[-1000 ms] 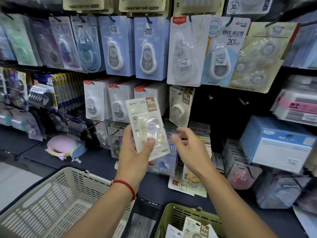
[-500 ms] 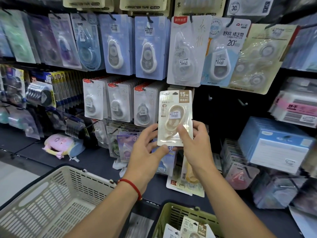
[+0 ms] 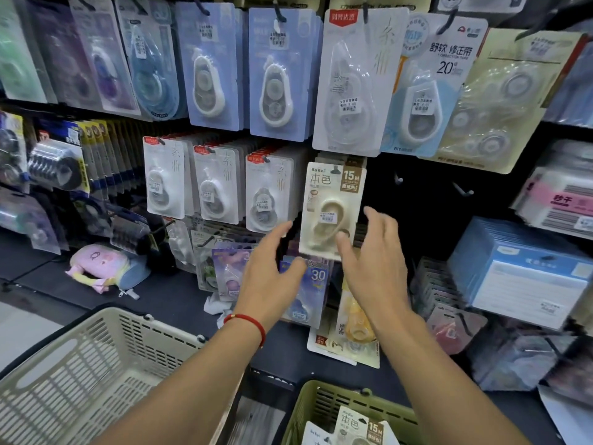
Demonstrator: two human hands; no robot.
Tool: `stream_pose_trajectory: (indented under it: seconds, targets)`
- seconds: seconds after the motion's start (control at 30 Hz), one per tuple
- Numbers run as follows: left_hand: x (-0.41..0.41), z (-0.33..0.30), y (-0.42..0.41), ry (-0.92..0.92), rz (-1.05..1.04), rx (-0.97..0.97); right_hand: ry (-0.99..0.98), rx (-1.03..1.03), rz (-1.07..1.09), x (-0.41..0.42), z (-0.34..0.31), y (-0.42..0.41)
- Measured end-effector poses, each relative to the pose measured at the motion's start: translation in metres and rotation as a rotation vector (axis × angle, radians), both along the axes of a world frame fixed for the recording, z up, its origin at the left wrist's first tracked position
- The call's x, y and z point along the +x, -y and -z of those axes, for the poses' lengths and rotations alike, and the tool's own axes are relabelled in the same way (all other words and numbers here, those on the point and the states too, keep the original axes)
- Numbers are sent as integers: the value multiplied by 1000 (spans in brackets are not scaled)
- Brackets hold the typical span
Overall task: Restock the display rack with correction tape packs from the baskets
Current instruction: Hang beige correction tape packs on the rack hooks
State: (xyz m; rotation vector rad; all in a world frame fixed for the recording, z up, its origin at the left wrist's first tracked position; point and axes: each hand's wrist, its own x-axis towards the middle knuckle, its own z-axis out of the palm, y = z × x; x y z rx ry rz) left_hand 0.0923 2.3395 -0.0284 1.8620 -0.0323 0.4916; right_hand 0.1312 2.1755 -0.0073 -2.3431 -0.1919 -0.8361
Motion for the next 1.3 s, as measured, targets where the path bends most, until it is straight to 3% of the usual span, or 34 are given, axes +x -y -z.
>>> stream_pose_trajectory:
  seconds: [0.1, 0.17, 0.27, 0.43, 0.57, 0.8, 0.93, 1.03, 1.13, 1.2, 1.3]
  targets:
    - [18, 3, -7, 89, -130, 273, 216, -376, -128, 20, 11, -4]
    - [27, 7, -7, 110, -135, 428, 116, -585, -175, 42, 20, -6]
    - [38, 20, -10, 87, -164, 559, 4, -760, -51, 72, 24, -8]
    - [55, 31, -16, 84, -179, 592, -139, -744, 75, 110, 16, -8]
    - [60, 37, -23, 94, -127, 580, -278, -732, 47, 126, 9, -3]
    - [46, 25, -22, 69, -91, 568, -375, -581, -126, 49, 34, 35]
    - [38, 21, -4, -146, 10, 747, -571, -586, -221, -35, 77, 69]
    - [14, 30, 15, -297, 380, 1070, -891, -718, -297, -90, 124, 89]
    - [-29, 59, 35, -414, 655, 1324, -1069, -741, -361, -135, 177, 97]
    - [-59, 93, 45, -505, 686, 1349, -1117, -709, -381, -156, 206, 97]
    - [-102, 147, 51, -672, 631, 1212, -1053, -638, -373, -172, 236, 98]
